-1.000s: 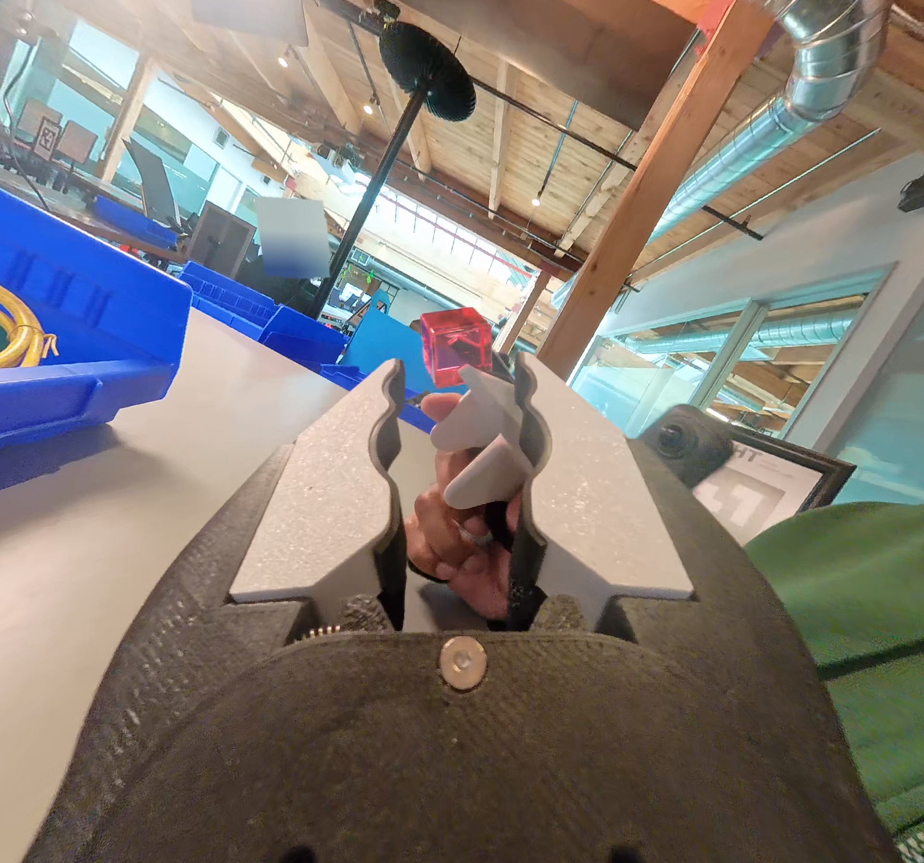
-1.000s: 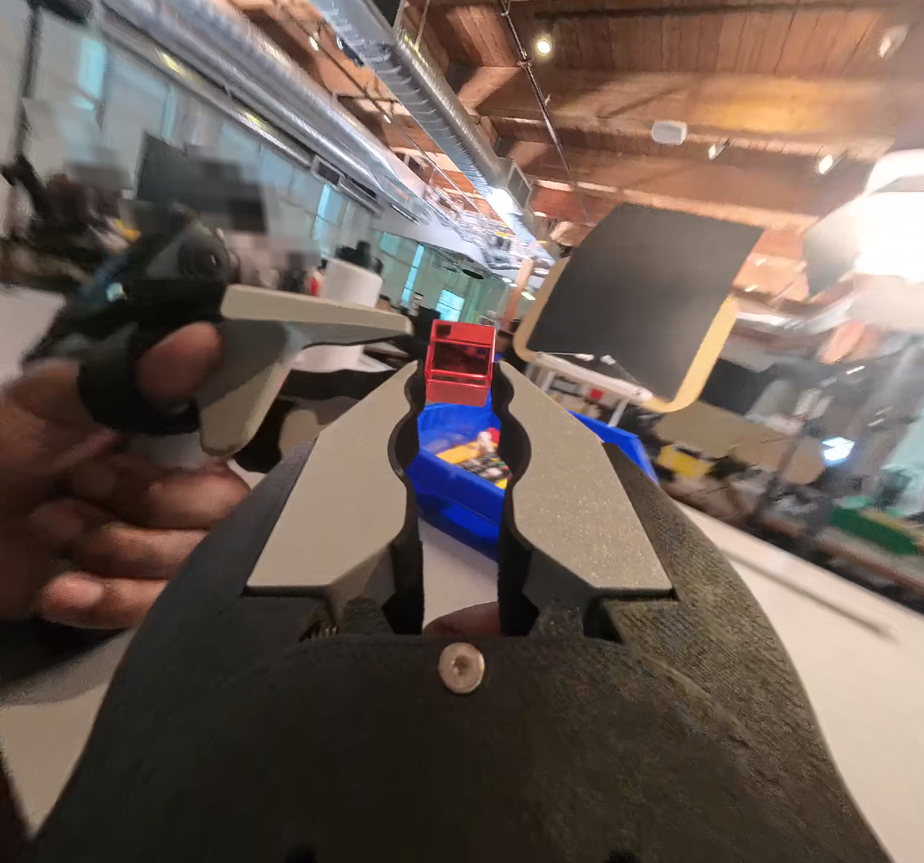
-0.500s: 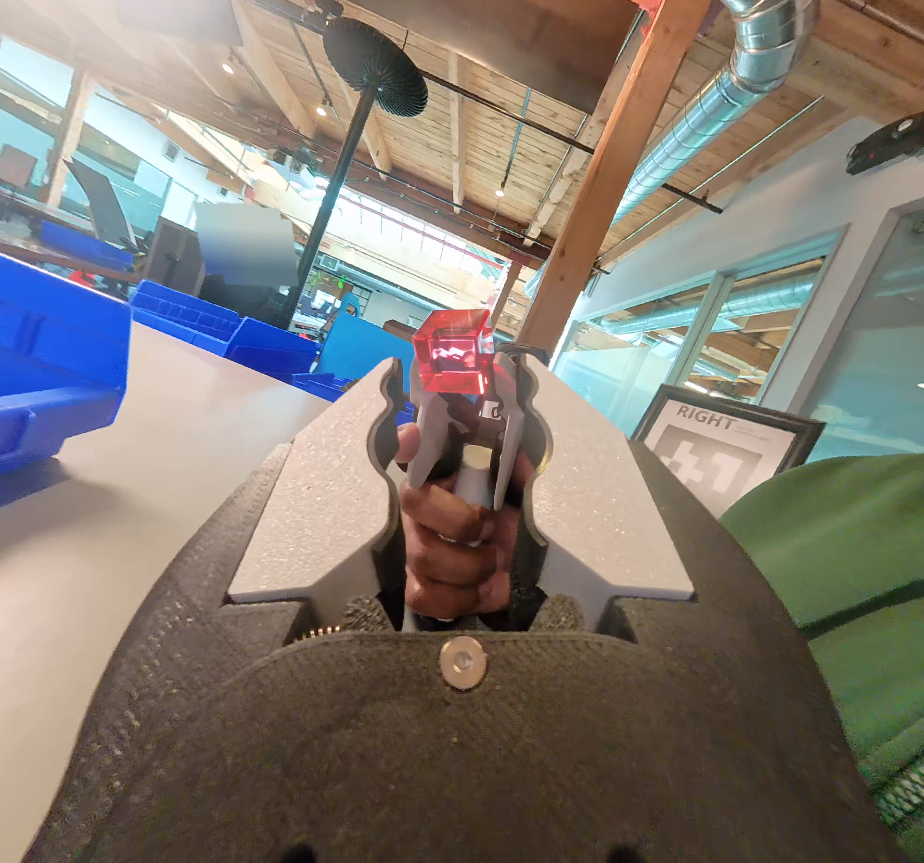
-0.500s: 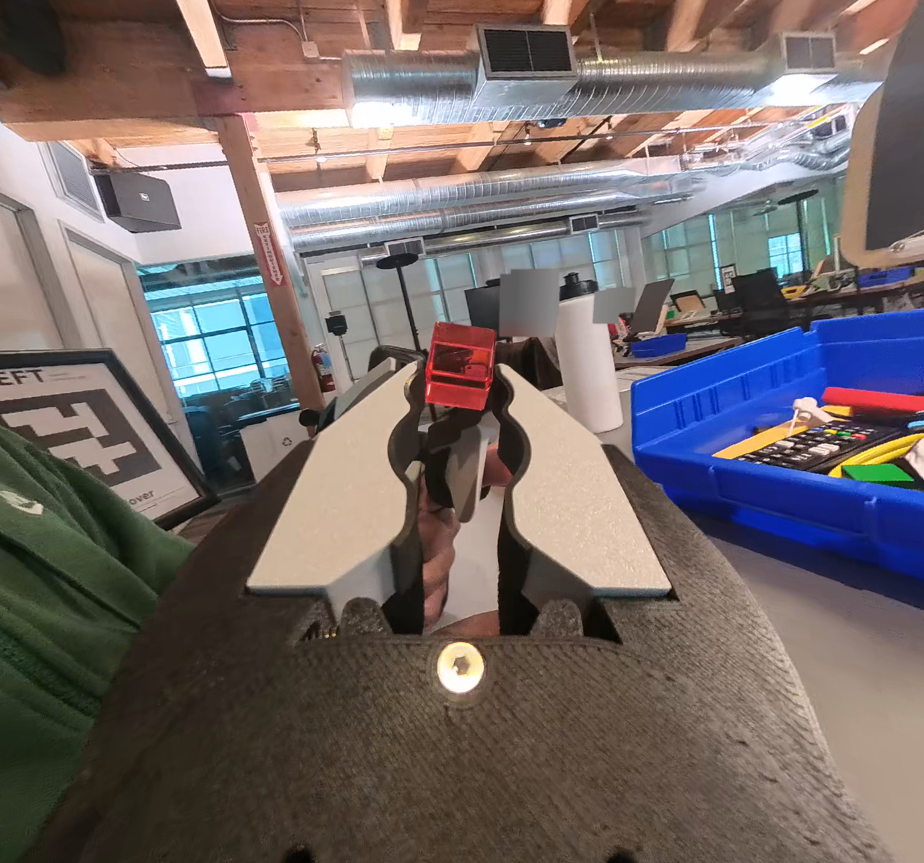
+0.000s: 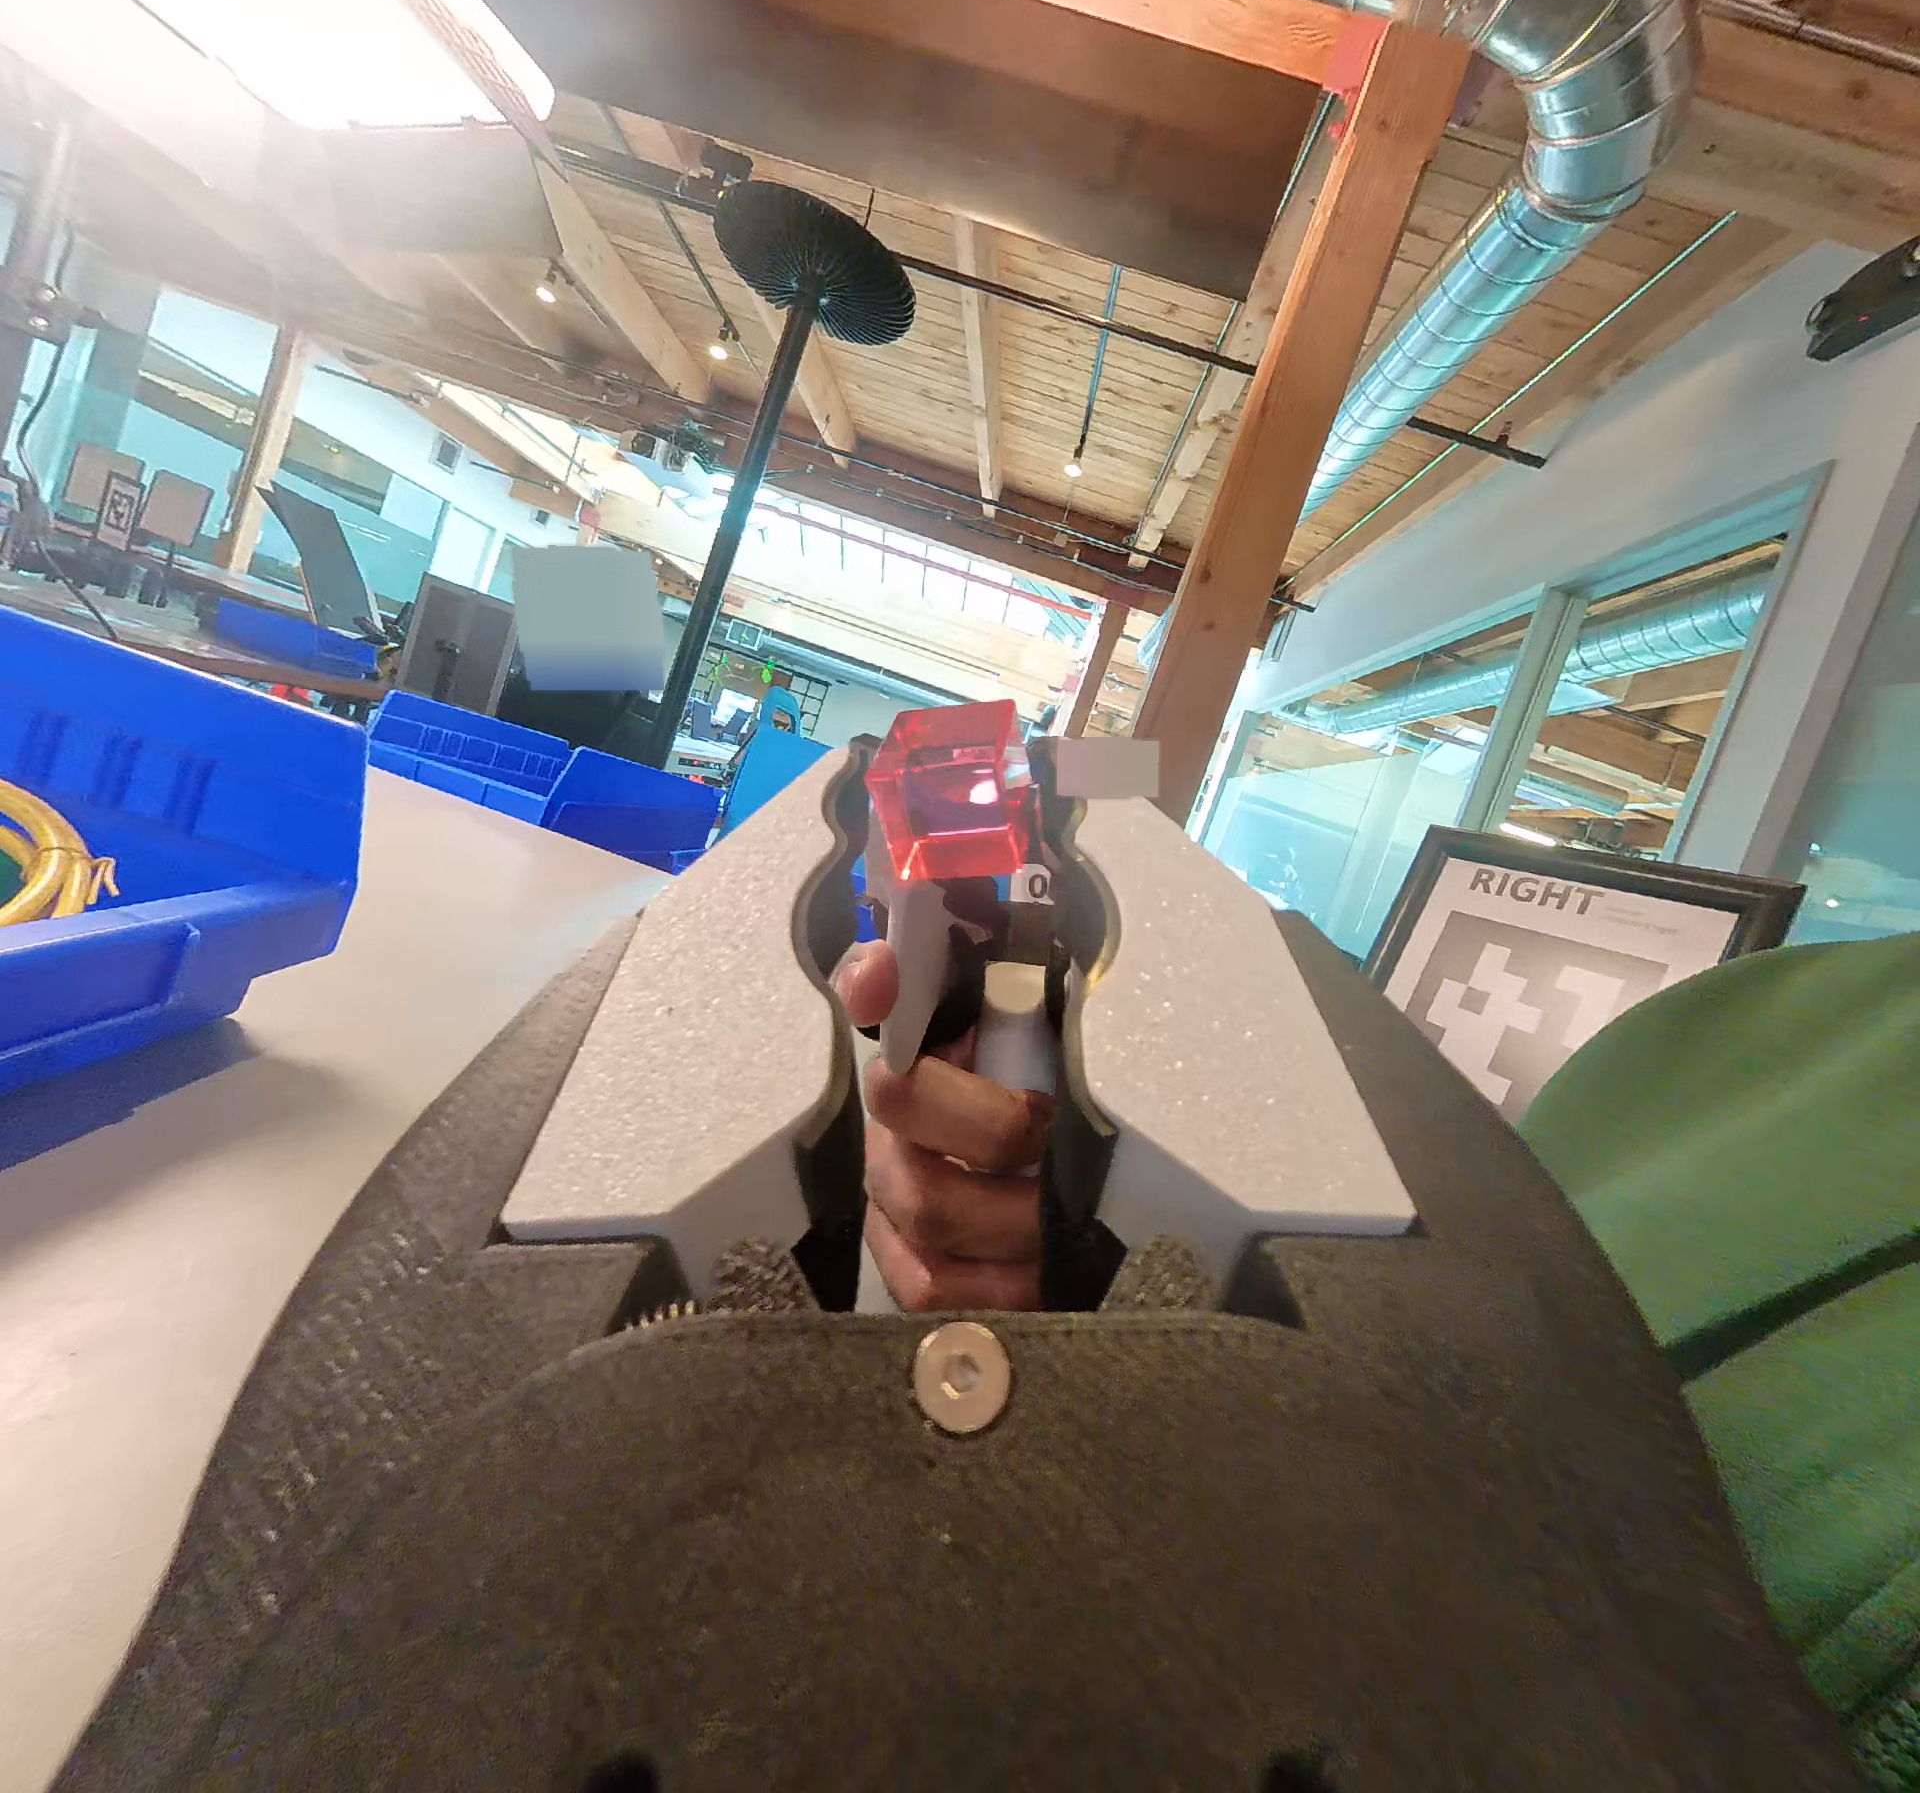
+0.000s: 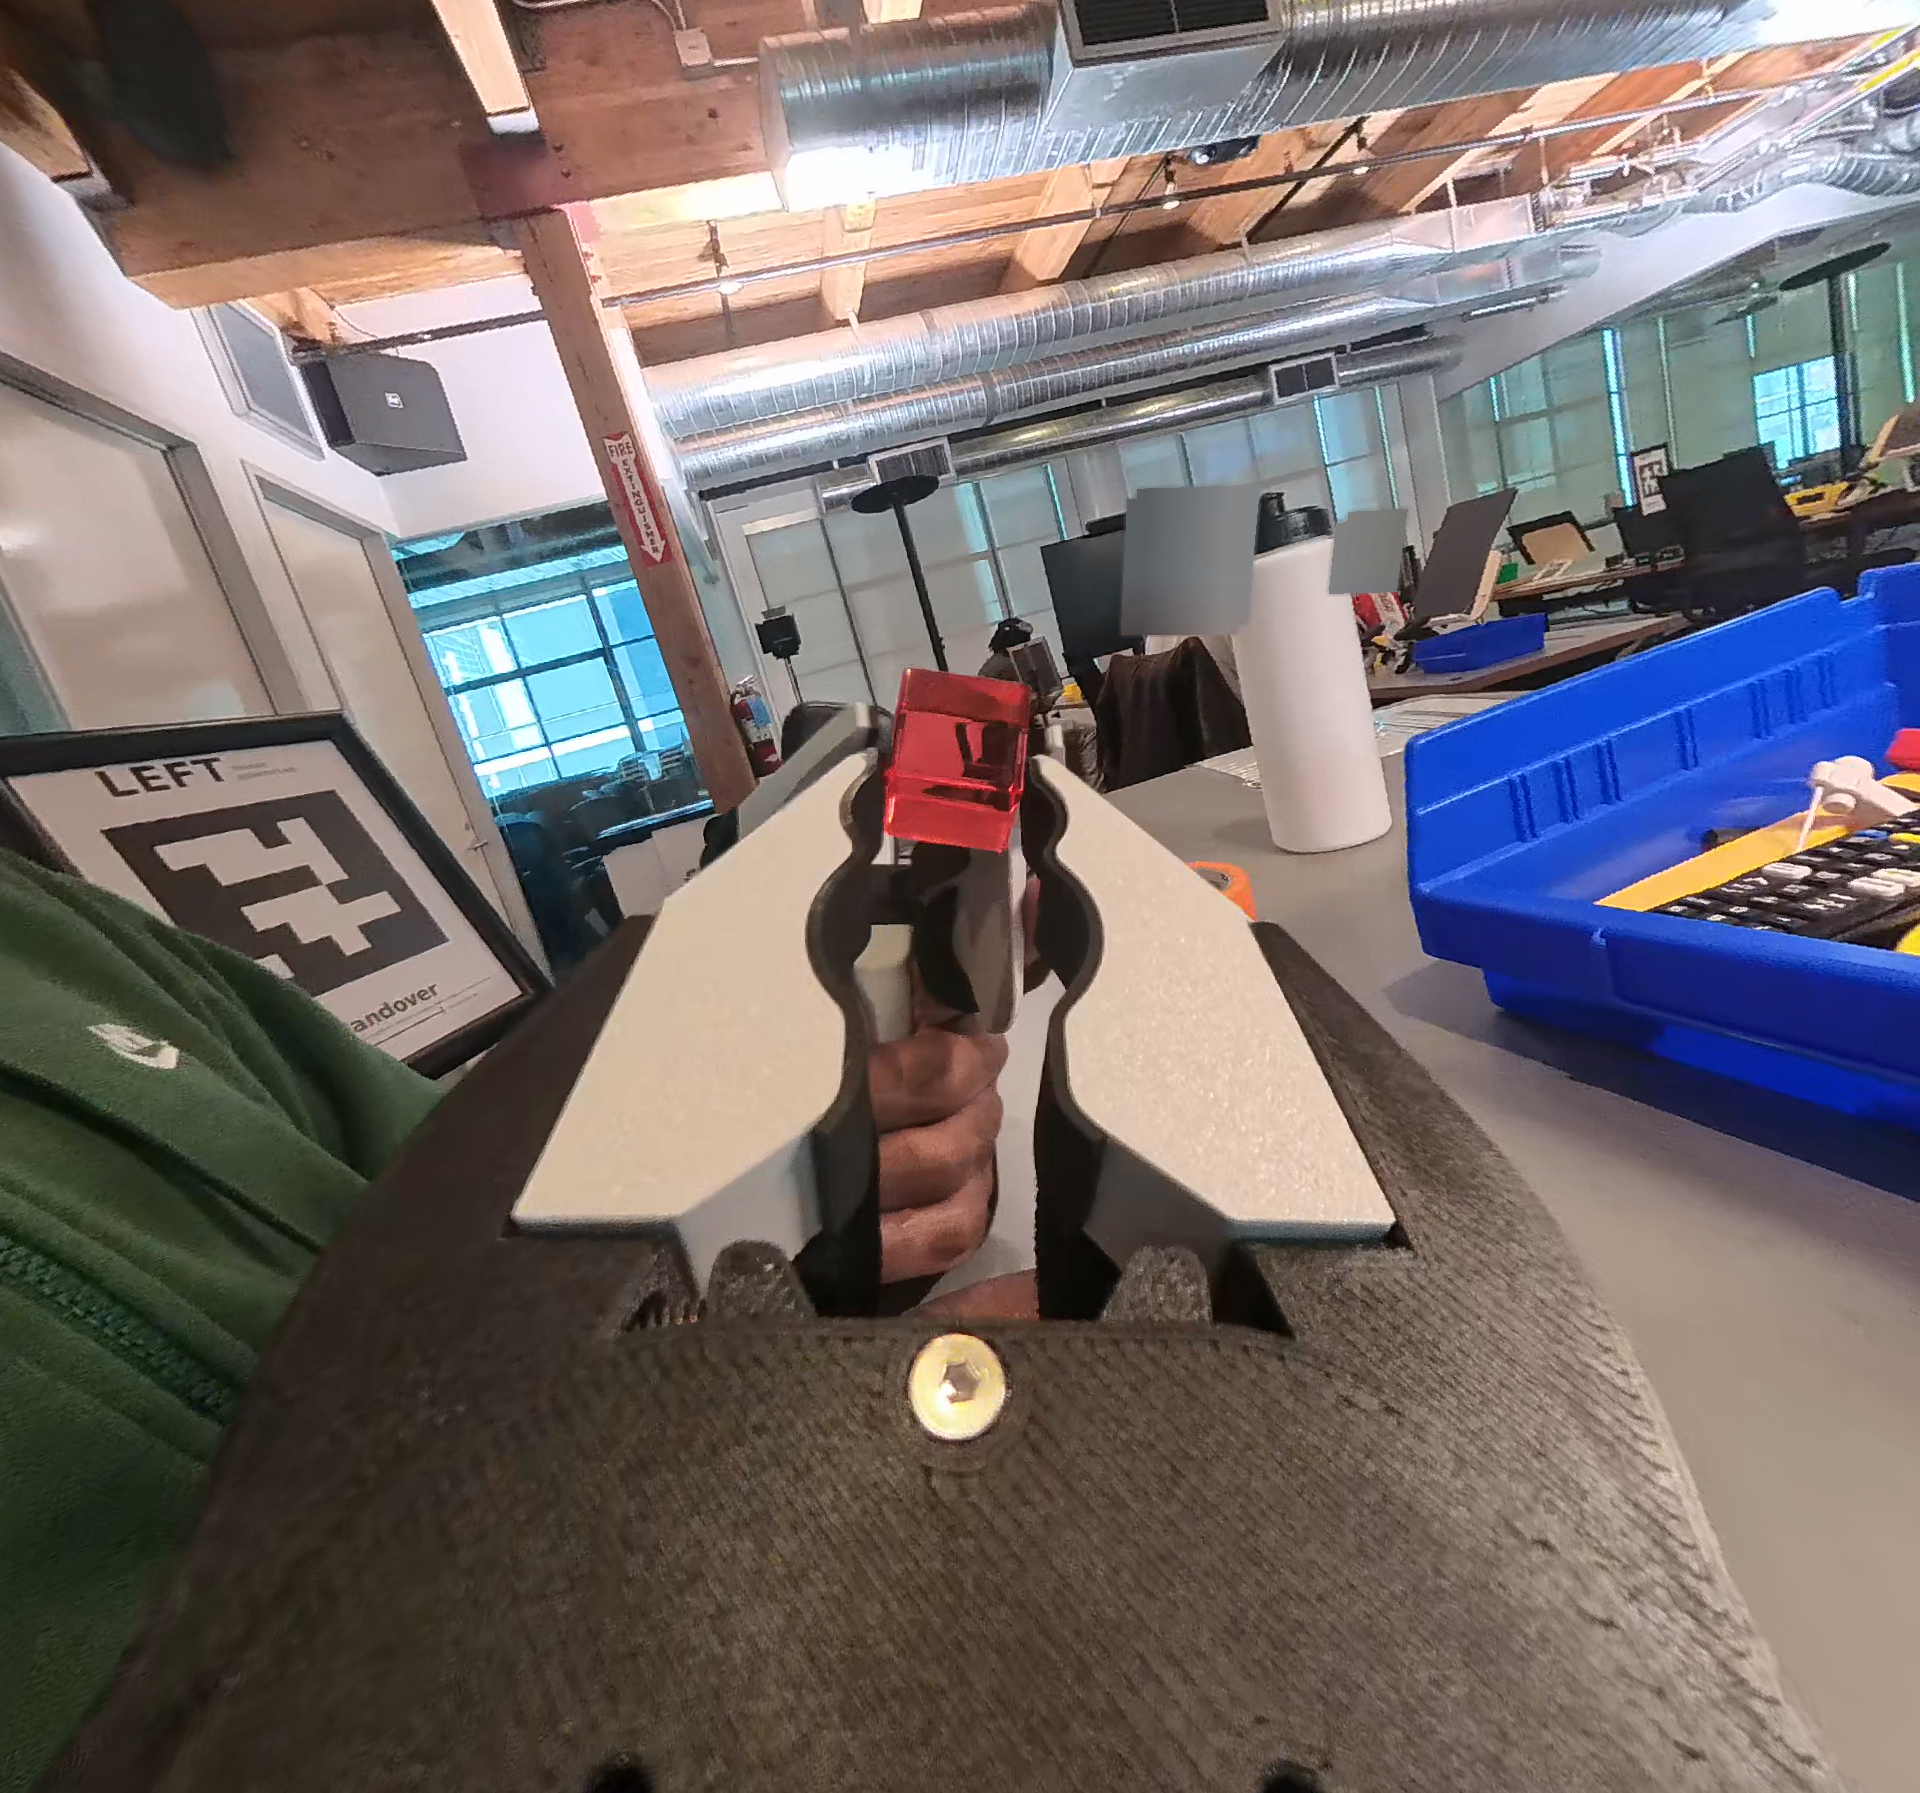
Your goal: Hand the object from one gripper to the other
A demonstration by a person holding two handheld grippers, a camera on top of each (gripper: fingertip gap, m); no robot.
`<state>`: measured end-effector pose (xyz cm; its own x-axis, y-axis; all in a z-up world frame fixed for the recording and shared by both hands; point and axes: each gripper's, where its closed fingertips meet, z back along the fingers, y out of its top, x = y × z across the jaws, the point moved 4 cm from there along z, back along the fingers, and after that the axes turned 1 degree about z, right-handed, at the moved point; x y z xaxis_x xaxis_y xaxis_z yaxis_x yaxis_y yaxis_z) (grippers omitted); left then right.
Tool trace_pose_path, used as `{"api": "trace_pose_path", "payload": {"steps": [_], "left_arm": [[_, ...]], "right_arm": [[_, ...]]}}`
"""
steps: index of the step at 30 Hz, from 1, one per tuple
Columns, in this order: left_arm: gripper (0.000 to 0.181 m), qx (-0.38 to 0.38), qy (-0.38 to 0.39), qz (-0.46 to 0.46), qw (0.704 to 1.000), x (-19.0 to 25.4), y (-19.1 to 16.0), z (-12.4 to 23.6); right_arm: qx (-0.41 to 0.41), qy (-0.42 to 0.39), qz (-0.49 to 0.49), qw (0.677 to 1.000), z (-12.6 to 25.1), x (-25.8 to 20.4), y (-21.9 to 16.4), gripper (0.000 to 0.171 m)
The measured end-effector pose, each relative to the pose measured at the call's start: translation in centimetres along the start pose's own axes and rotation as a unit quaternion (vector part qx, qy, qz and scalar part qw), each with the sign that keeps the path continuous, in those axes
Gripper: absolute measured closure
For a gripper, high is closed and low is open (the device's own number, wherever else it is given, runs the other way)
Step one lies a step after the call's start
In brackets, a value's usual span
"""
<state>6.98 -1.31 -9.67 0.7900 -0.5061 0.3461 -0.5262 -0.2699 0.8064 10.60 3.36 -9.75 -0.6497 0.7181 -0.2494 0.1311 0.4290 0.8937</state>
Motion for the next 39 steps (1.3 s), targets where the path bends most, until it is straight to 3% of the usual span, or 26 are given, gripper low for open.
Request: {"api": "trace_pose_path", "payload": {"steps": [5,10,13,17,22,24,26,28,32,35,39], "left_arm": [[0.155,-0.002,-0.005,0.004,1.000,-0.1,0.2,0.3],[0.155,0.019,0.028,0.029,0.999,-1.3,0.9,0.9],[0.155,0.033,0.025,0.076,0.996,-2.0,1.3,1.2],[0.155,0.032,0.001,0.111,0.993,-1.8,1.1,1.1],[0.155,0.009,-0.014,0.118,0.993,-1.3,0.5,0.7],[0.155,-0.006,-0.020,0.118,0.993,-1.0,0.1,0.4],[0.155,-0.018,-0.019,0.111,0.993,-0.8,-0.2,0.1],[0.152,-0.011,-0.017,0.093,0.995,-0.6,0.0,0.2],[0.126,0.002,0.037,0.002,0.999,-0.7,0.6,0.3],[0.123,-0.026,0.109,-0.137,0.984,-0.6,0.7,0.3],[0.124,-0.082,0.177,-0.247,0.949,-0.3,0.9,0.0]], "right_arm": [[-0.003,-0.002,0.002,1.000,-0.1,-0.1,-0.1,0.145],[0.021,-0.106,0.116,0.987,0.6,1.0,0.9,0.132],[-0.005,-0.174,0.261,0.949,0.5,0.8,0.6,0.125],[-0.054,-0.241,0.417,0.875,-0.4,0.3,-0.5,0.110],[-0.058,-0.268,0.504,0.819,-0.8,-0.5,-0.9,0.111],[-0.059,-0.274,0.517,0.809,-0.8,-0.6,-1.0,0.120],[-0.057,-0.264,0.512,0.816,-0.8,-0.8,-1.1,0.140],[-0.050,-0.250,0.471,0.844,-0.6,-0.6,-0.8,0.141],[-0.033,-0.237,0.339,0.910,0.3,1.0,0.2,0.142],[-0.030,-0.260,0.320,0.911,0.8,1.9,0.7,0.142],[-0.071,-0.270,0.387,0.879,0.0,1.5,-0.5,0.142]]}}
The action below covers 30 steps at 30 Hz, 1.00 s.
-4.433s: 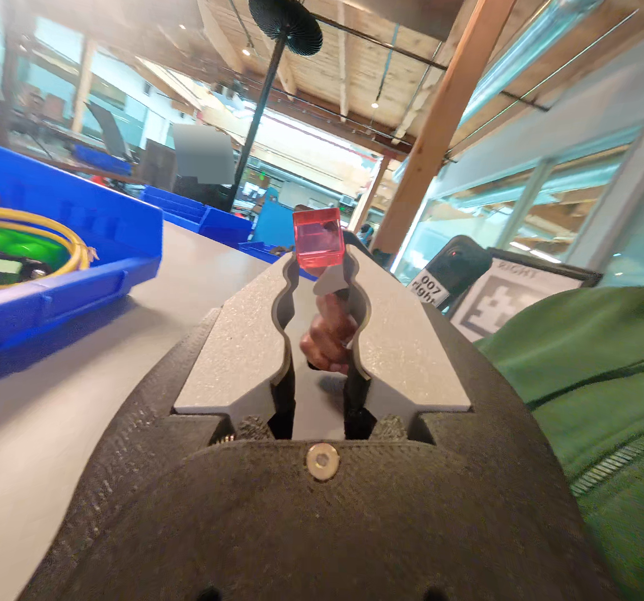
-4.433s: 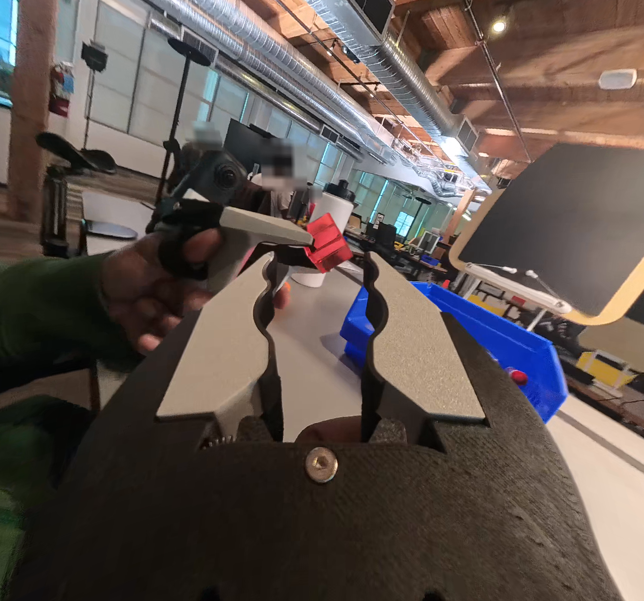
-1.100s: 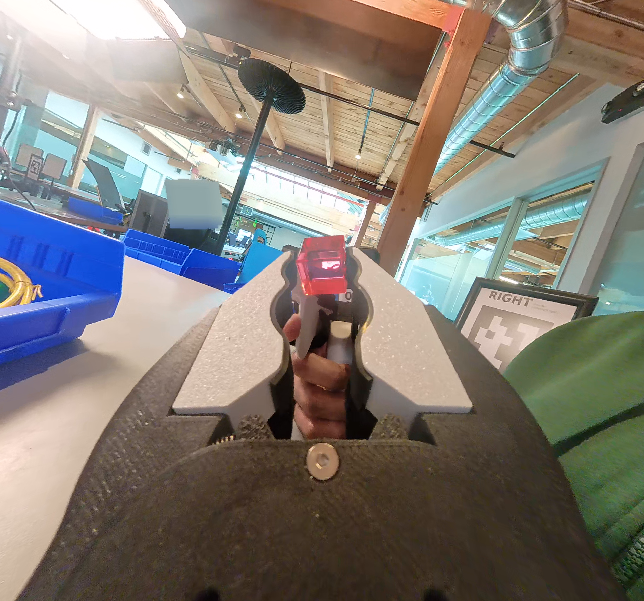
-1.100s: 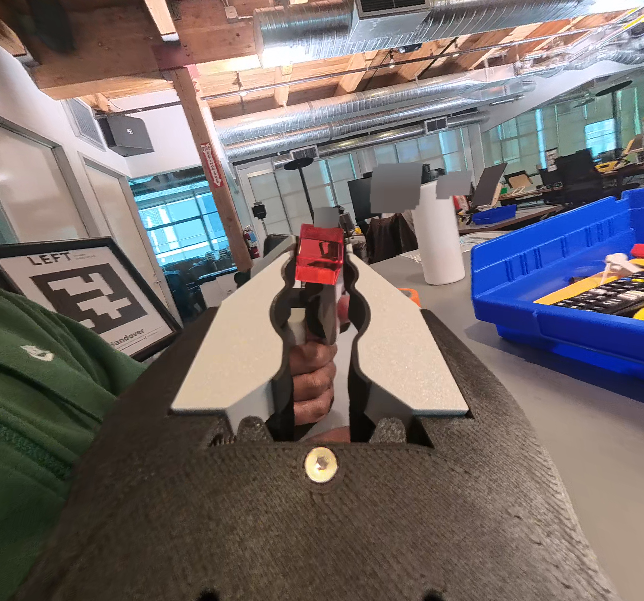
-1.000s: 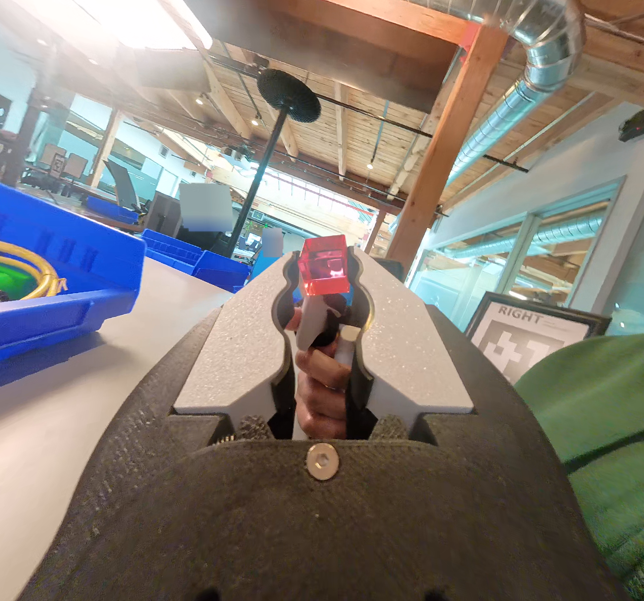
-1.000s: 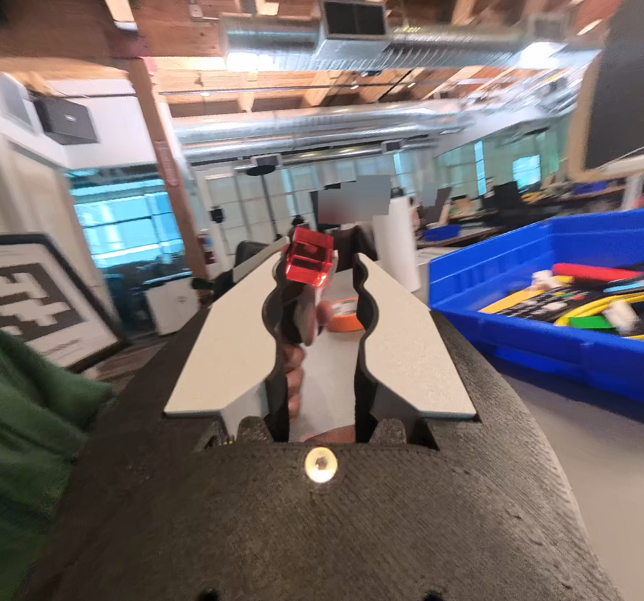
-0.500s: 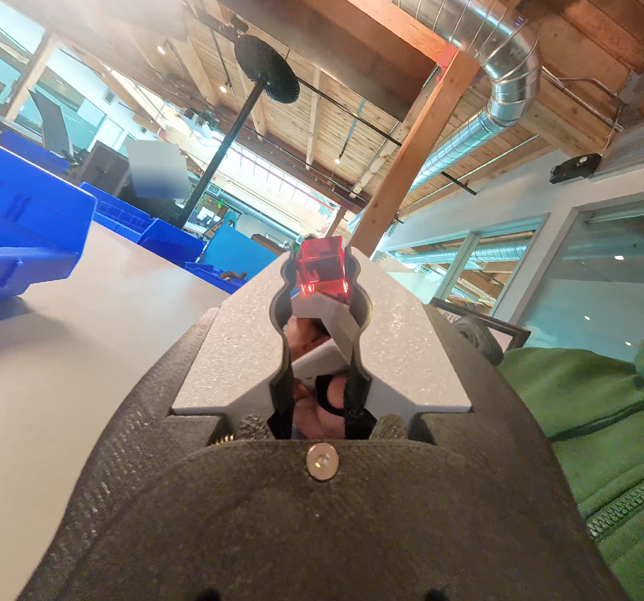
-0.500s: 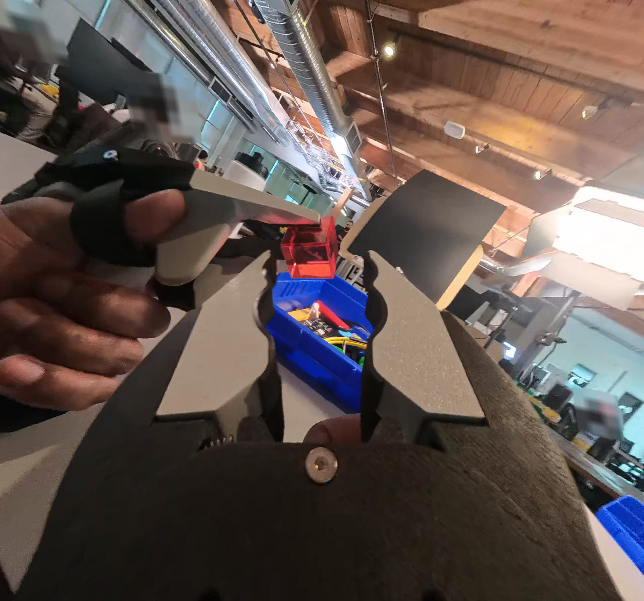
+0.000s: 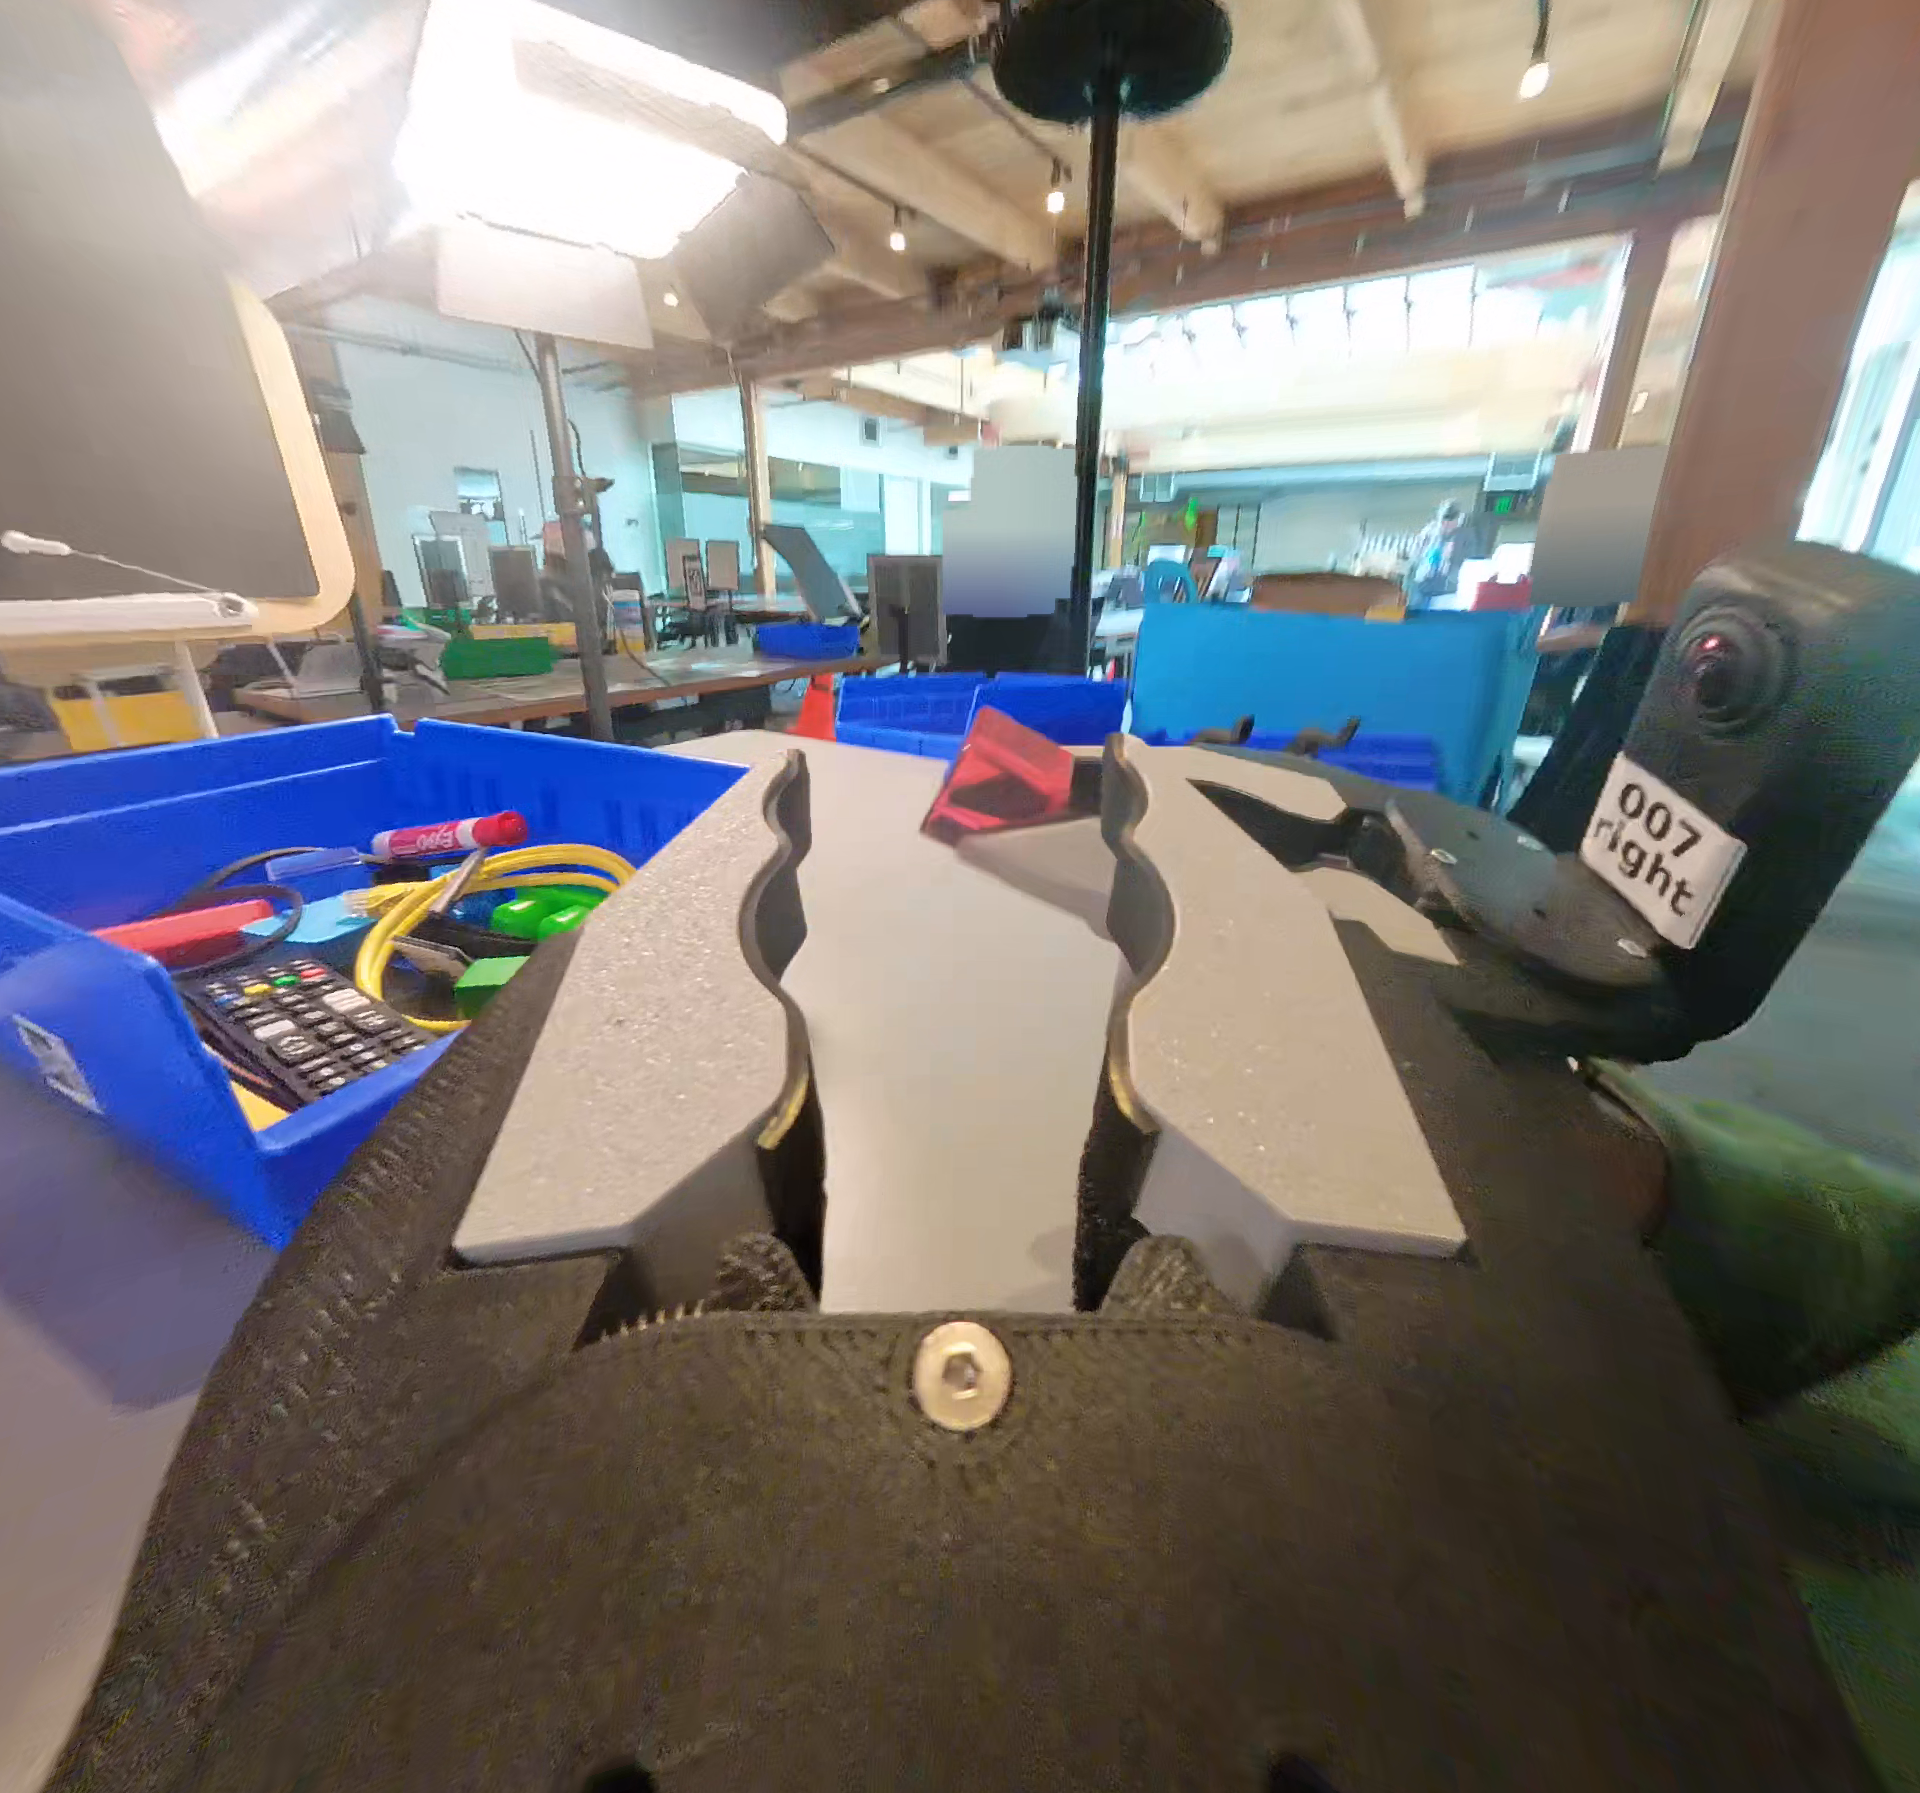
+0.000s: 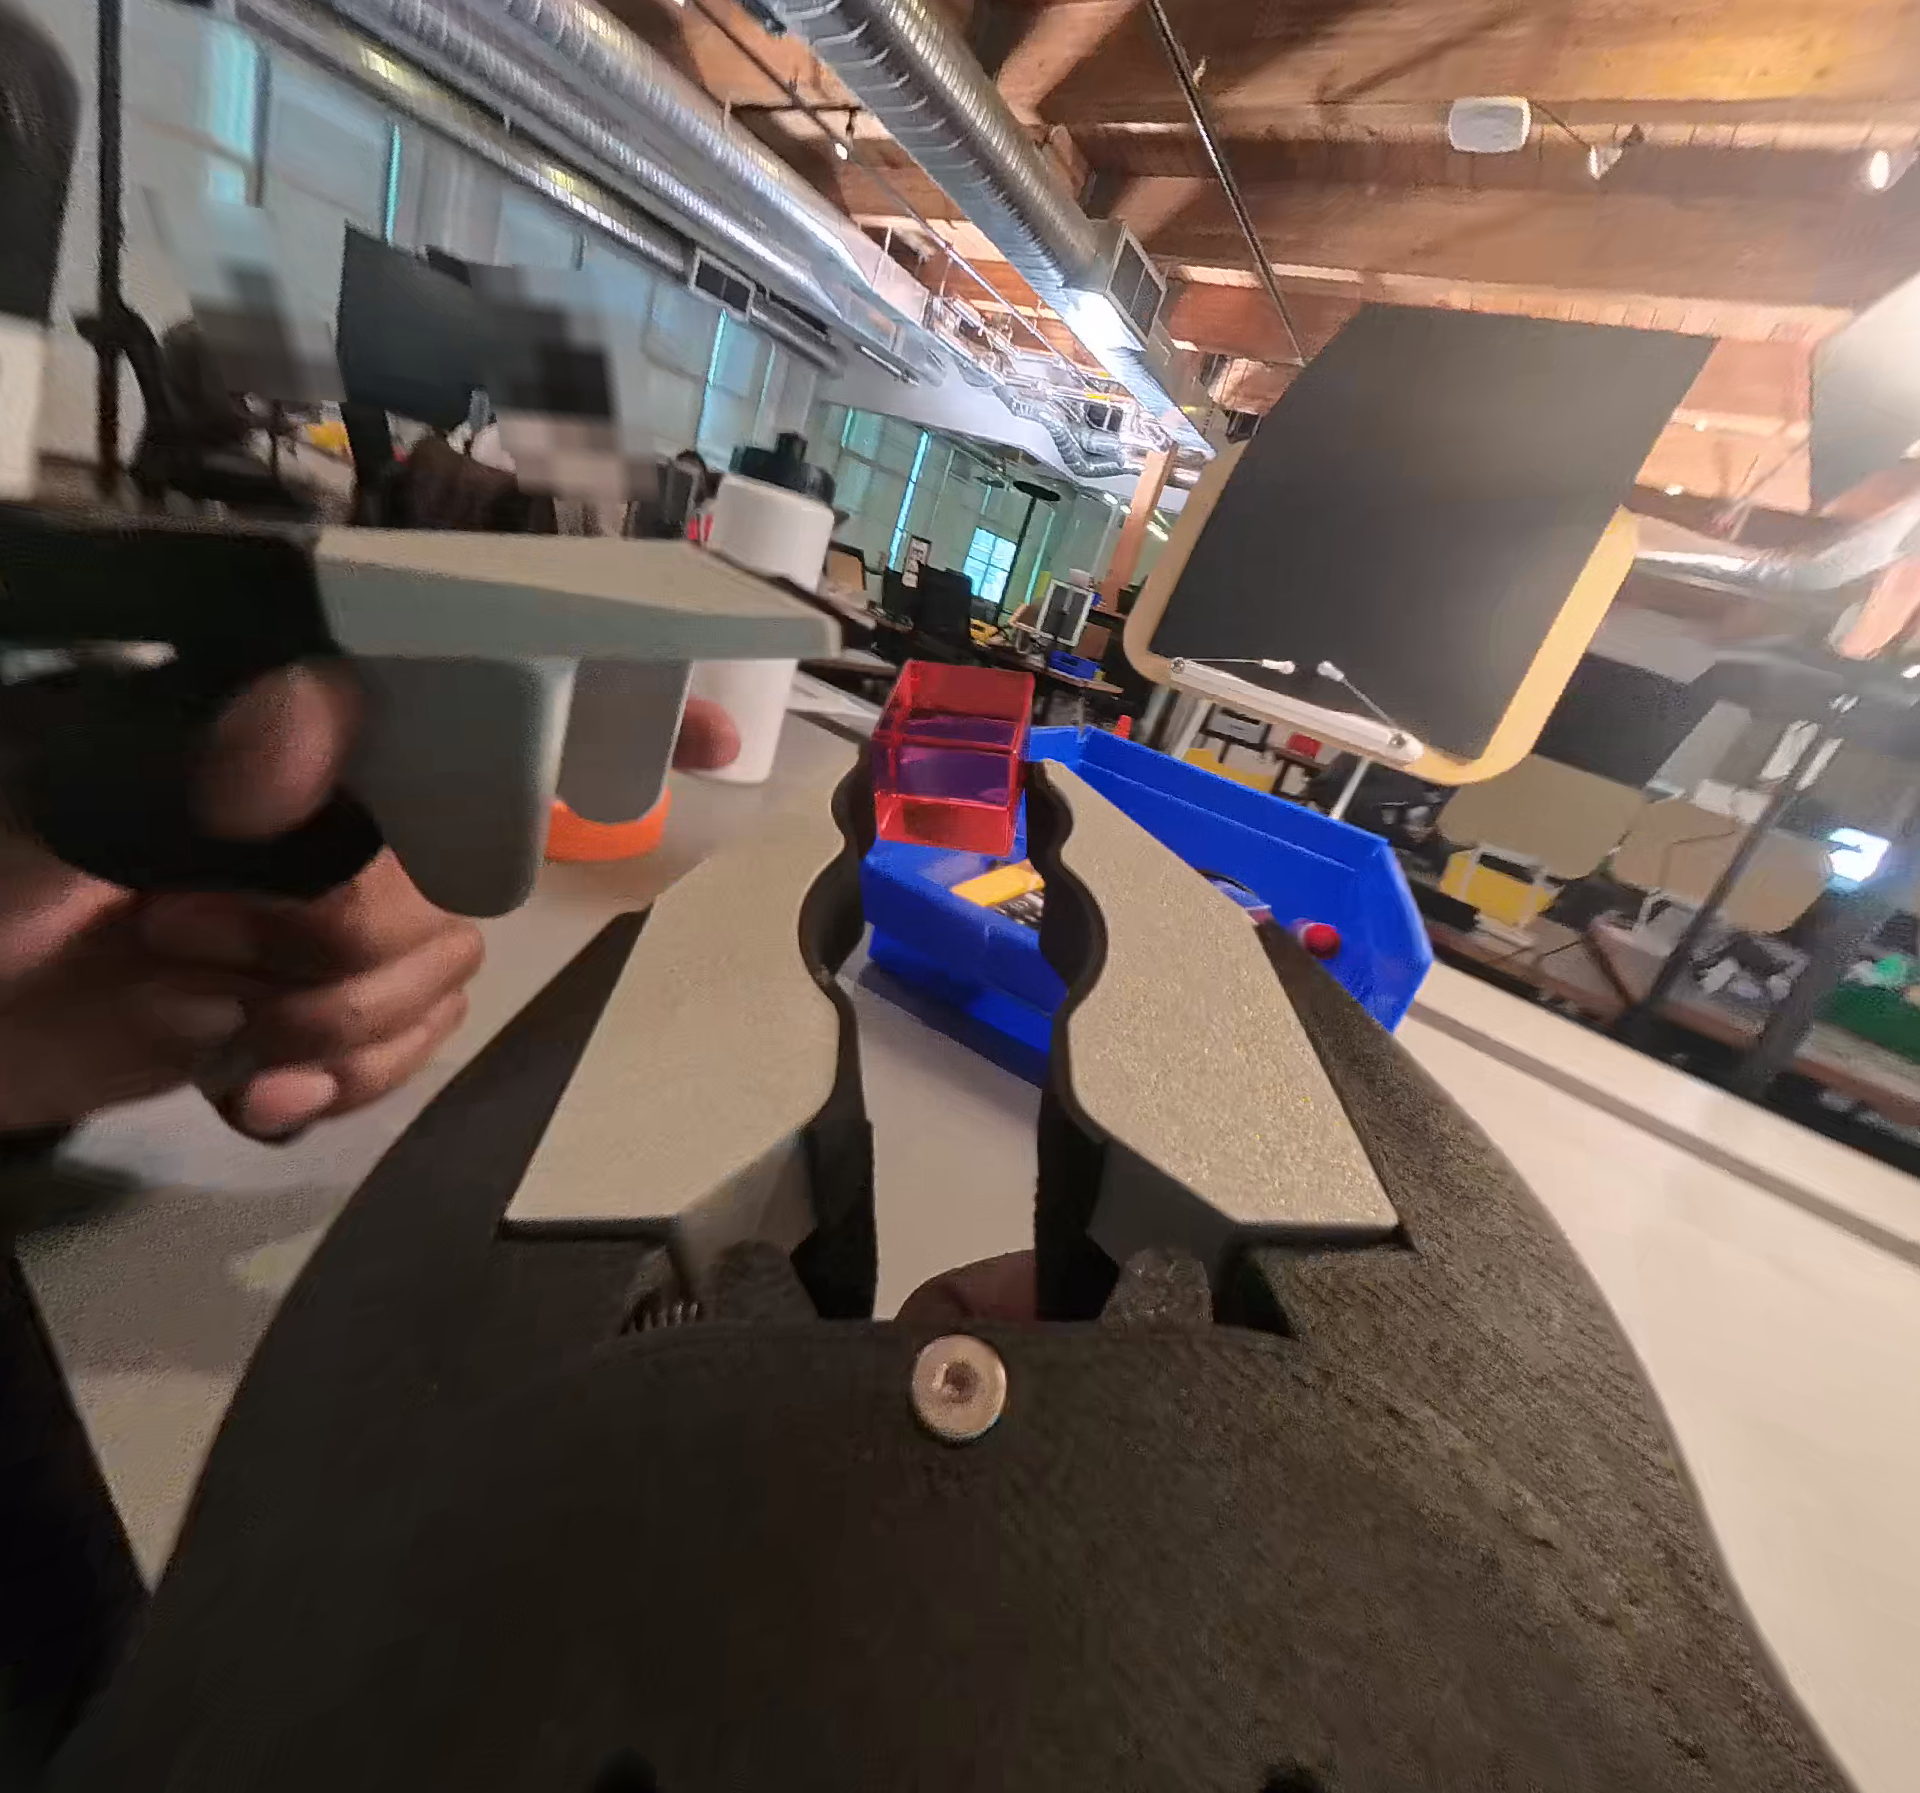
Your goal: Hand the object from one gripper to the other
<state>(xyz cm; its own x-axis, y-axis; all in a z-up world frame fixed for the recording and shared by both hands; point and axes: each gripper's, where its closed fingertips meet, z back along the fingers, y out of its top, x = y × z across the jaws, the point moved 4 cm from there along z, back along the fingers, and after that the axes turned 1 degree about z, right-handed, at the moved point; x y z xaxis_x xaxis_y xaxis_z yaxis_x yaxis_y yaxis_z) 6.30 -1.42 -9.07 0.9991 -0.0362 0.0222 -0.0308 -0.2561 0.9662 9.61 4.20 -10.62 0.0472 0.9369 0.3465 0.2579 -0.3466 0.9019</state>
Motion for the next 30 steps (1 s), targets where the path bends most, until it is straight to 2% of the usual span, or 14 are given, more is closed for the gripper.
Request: {"api": "trace_pose_path", "payload": {"steps": [7,10,13,15,18,21,23,26,30], "left_arm": [[0.130,-0.160,0.018,-0.116,0.980,0.8,-1.5,0.3],[0.137,-0.181,0.028,-0.151,0.971,0.8,-1.6,0.7],[0.151,-0.202,0.036,-0.175,0.963,0.5,-2.3,0.8],[0.154,-0.202,0.038,-0.158,0.966,0.1,-2.6,0.8],[0.154,-0.163,0.040,-0.055,0.984,-1.0,-2.4,0.6],[0.154,-0.076,-0.010,0.135,0.988,-1.4,-1.4,0.5],[0.155,0.000,-0.045,0.255,0.966,-1.5,-0.5,0.6],[0.154,0.087,-0.088,0.381,0.916,-1.2,0.0,0.6],[0.154,0.102,-0.107,0.456,0.878,0.0,-1.7,-0.2]], "right_arm": [[-0.020,0.000,0.111,0.994,-0.3,-2.1,-0.4,0.143],[-0.025,0.006,0.142,0.990,-0.4,-2.8,-0.6,0.142],[-0.027,0.007,0.182,0.983,-0.4,-3.4,-0.8,0.143],[-0.027,0.004,0.190,0.981,-0.5,-3.6,-0.8,0.145],[-0.014,0.001,0.166,0.986,-0.3,-3.2,-0.4,0.131],[-0.002,-0.001,0.123,0.992,-0.2,-2.5,0.1,0.122],[0.008,0.003,0.098,0.995,0.0,-2.3,0.4,0.122],[0.025,0.007,0.086,0.996,0.2,-2.4,0.8,0.124],[0.027,0.001,0.123,0.992,0.3,-3.0,0.7,0.131]]}}
